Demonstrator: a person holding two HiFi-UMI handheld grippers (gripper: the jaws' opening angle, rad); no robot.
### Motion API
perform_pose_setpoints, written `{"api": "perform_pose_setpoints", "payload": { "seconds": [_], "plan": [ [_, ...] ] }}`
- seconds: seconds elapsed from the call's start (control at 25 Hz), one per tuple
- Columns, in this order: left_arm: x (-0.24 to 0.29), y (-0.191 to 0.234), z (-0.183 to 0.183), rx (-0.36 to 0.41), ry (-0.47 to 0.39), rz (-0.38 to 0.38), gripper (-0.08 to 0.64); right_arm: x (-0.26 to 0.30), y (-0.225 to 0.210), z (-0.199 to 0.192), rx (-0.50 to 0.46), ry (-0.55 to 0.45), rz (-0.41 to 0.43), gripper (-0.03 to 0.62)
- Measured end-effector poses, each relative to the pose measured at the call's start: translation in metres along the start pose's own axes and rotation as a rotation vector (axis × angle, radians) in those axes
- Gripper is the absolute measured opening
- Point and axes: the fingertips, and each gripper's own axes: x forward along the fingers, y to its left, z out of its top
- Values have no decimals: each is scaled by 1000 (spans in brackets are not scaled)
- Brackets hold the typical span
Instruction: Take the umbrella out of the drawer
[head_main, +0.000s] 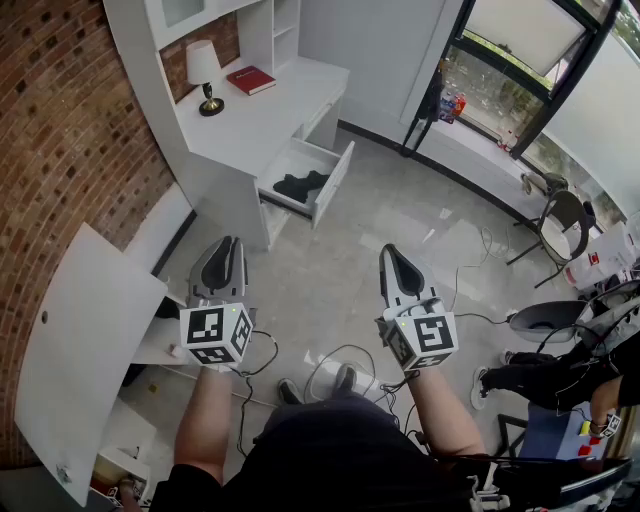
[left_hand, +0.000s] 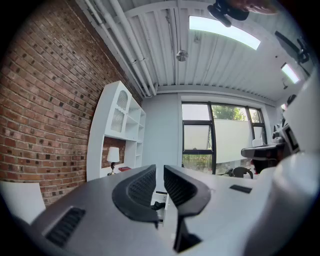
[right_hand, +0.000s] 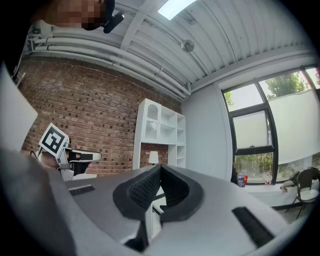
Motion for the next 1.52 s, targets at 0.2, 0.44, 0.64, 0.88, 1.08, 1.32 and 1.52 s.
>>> {"api": "perform_pose_setpoints", "payload": {
  "seconds": [0.2,0.44,0.64,0.88,1.08,1.32,1.52],
  "plan": [
    [1,-14,-5,-6,14,-20,46,-6,-7,4,4,-8,-8,0],
    [21,-37,0,1,24,-10,46,-1,-33,4,25,-22,13,0],
    [34,-56,10,27,20,7,46,2,-60,7,60,-59,21,0],
    [43,-78,24,31,-13,41,46,-1,-84,8,34,-82,55,0],
    [49,-116,37,50,-50,45,46,-15,-120,17,54,-132,50,0],
    [52,-158,38,68,-56,45,48,-29,-149,20,73,-173,90,3],
    [56,-172,33,73,-21,28,83,-26,-152,15,103,-147,149,41]
  ]
}}
